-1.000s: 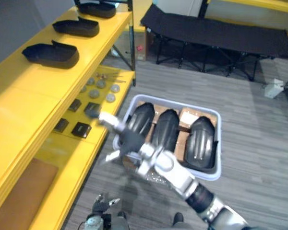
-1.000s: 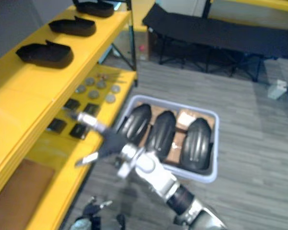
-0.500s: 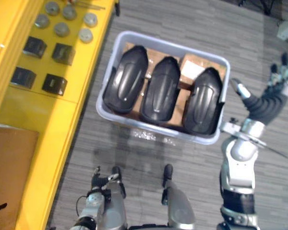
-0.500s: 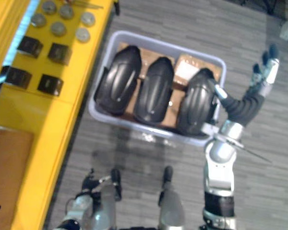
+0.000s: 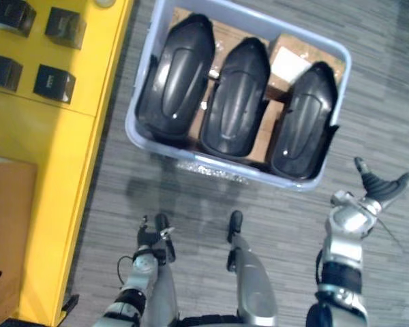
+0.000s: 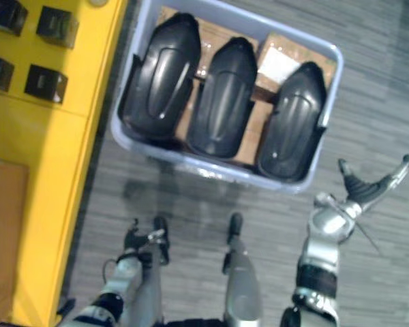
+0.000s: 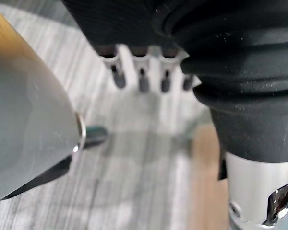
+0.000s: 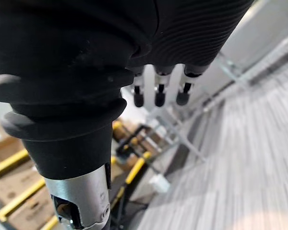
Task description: Walk over and take plastic housings, then place them on the shelf
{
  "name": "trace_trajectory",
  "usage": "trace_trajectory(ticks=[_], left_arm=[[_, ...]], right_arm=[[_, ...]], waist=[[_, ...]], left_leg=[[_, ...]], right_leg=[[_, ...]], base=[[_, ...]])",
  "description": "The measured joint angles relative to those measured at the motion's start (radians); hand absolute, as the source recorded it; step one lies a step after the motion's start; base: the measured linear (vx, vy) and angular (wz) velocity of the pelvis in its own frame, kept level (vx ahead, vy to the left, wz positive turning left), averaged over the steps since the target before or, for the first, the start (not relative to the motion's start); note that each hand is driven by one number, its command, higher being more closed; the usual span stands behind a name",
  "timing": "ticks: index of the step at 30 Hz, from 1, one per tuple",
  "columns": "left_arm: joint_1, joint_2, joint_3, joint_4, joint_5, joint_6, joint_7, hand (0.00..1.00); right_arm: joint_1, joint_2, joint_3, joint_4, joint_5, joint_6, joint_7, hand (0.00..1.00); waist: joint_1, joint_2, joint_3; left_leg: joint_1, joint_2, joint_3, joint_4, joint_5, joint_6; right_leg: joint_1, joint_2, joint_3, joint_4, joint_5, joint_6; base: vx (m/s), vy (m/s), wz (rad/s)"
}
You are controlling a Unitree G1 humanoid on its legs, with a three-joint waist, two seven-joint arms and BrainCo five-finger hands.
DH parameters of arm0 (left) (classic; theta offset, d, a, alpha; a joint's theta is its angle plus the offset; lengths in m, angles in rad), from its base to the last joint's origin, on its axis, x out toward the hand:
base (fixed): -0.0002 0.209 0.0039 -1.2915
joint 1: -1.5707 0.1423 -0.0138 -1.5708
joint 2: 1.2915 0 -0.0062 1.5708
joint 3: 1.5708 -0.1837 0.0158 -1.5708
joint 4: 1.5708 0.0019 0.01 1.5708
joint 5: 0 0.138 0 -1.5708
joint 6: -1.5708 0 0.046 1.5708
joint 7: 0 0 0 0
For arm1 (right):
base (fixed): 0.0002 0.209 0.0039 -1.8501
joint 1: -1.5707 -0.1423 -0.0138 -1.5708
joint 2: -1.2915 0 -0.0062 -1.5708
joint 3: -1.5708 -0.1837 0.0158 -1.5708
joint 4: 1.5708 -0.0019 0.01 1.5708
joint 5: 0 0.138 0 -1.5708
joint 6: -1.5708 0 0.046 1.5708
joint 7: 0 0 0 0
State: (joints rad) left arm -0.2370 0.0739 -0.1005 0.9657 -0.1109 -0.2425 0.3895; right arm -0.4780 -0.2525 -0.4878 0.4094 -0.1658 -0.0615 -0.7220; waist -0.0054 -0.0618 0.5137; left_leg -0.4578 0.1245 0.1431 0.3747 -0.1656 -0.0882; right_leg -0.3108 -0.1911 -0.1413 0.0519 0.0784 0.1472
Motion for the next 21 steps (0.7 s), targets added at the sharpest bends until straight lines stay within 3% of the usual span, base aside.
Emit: trace_trajectory(ticks=[6, 9, 16, 21], left_arm=[[-0.009, -0.004, -0.001, 0.003, -0.036, -0.014, 0.001, 0.0], [-0.01, 0.002, 0.0, 0.01, -0.05, -0.018, 0.001, 0.0], [-0.011, -0.003, -0.001, 0.023, -0.089, -0.029, -0.001, 0.0], [-0.015, -0.002, -0.005, 0.026, -0.09, -0.042, -0.007, 0.0]], right_arm=[[-0.185, -0.22, 0.094, 0.295, 0.148, -0.006, 0.023, 0.0], [-0.23, -0.244, 0.134, 0.362, 0.173, -0.007, 0.05, 0.0], [-0.326, -0.329, 0.255, 0.481, 0.194, -0.007, 0.112, 0.0], [-0.402, -0.333, 0.326, 0.524, 0.194, -0.007, 0.155, 0.0]], waist=[[0.019, 0.023, 0.012], [0.02, 0.024, 0.012], [0.021, 0.055, 0.012], [0.026, 0.064, 0.009]], left_leg=[[-0.005, -0.007, -0.028, -0.001, 0.0, 0.0], [-0.005, -0.011, -0.031, -0.001, 0.0, 0.0], [-0.031, -0.033, -0.062, -0.004, 0.011, 0.017], [-0.061, -0.05, -0.073, -0.005, 0.022, 0.033]], right_leg=[[-0.001, -0.003, -0.001, 0.009, 0.006, 0.009], [-0.002, -0.007, -0.001, 0.009, 0.011, 0.013], [-0.007, -0.019, -0.024, -0.016, 0.077, 0.012], [-0.023, -0.03, -0.029, -0.033, 0.11, 0.011]], base=[[-0.01, -0.004, 0.08], [0.0, 0.0, 0.02], [-0.04, 0.047, 0.08], [-0.07, 0.06, 0.08]])
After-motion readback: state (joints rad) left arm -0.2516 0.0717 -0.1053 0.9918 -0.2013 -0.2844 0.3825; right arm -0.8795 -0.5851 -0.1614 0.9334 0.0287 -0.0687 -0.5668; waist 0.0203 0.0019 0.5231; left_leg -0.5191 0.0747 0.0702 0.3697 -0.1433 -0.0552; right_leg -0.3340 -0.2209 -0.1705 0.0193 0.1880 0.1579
